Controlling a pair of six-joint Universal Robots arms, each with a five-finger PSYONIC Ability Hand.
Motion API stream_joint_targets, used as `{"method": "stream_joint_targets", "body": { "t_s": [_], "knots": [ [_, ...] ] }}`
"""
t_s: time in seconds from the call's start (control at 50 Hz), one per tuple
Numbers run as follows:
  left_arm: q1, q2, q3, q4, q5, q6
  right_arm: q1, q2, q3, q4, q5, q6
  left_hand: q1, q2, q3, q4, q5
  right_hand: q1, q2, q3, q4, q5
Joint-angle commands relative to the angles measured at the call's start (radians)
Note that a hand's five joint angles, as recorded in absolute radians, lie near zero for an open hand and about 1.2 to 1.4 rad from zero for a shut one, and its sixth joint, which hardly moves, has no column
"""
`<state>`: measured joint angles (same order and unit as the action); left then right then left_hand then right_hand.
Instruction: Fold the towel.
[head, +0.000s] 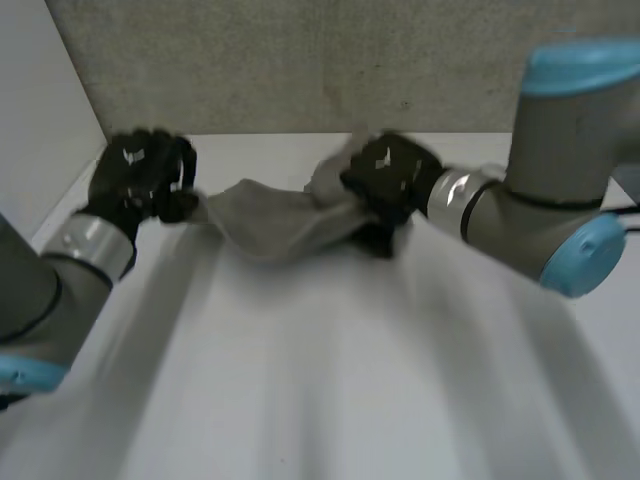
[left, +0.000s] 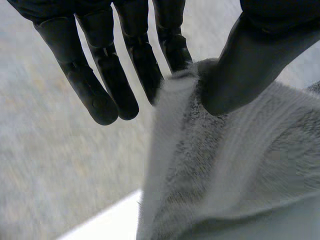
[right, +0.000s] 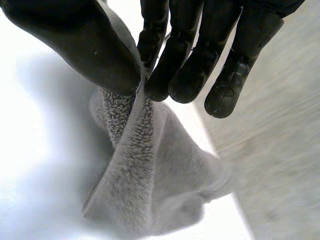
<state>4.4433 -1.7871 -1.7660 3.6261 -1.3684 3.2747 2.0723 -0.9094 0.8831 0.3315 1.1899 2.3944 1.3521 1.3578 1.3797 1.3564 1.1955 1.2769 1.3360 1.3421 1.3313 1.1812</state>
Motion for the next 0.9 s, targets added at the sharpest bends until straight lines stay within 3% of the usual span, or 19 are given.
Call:
{"method": "stream_joint_targets", "body": {
  "t_s": [0.02,0.14,0.26,0.3,0.42,0.58,0.9],
  "knots": [
    [0.022,0.002,-0.102,0.017,0.005,0.031,0.012,0.056,0.095,-0.011,0.046,0.011,0.044,0.038,0.017,0.04,0.026,0.119,0.06,0.054,0.065,0.041],
    [0.033,0.058,-0.131,0.016,0.006,0.026,0.017,0.047,0.139,-0.019,0.083,0.049,0.044,0.038,0.017,0.04,0.026,0.119,0.06,0.054,0.065,0.041],
    [0.054,0.11,-0.141,0.022,0.003,0.008,0.014,0.023,0.152,-0.019,0.128,0.226,0.044,0.038,0.017,0.04,0.026,0.119,0.06,0.054,0.065,0.041],
    [0.07,0.133,-0.139,0.026,0.002,-0.021,0.008,0.006,0.16,-0.035,0.198,0.314,0.044,0.038,0.017,0.04,0.026,-0.347,-0.406,-0.412,-0.402,-0.426],
    [0.096,0.147,-0.13,0.029,0.0,-0.099,0.003,0.001,0.229,-0.172,0.283,0.344,0.044,0.038,0.017,0.04,0.026,-0.672,-0.731,-0.737,-0.726,-0.751],
    [0.111,0.14,-0.127,0.028,0.0,-0.148,-0.021,0.0,0.344,-0.261,0.289,0.356,0.044,0.038,0.017,0.04,0.026,-0.822,-0.881,-0.887,-0.876,-0.9],
    [0.097,0.132,-0.108,0.023,-0.006,-0.173,-0.11,-0.071,0.6,-0.468,0.267,0.365,0.044,0.038,0.017,0.04,0.026,-0.807,-0.866,-0.873,-0.862,-0.886]
  ]
}}
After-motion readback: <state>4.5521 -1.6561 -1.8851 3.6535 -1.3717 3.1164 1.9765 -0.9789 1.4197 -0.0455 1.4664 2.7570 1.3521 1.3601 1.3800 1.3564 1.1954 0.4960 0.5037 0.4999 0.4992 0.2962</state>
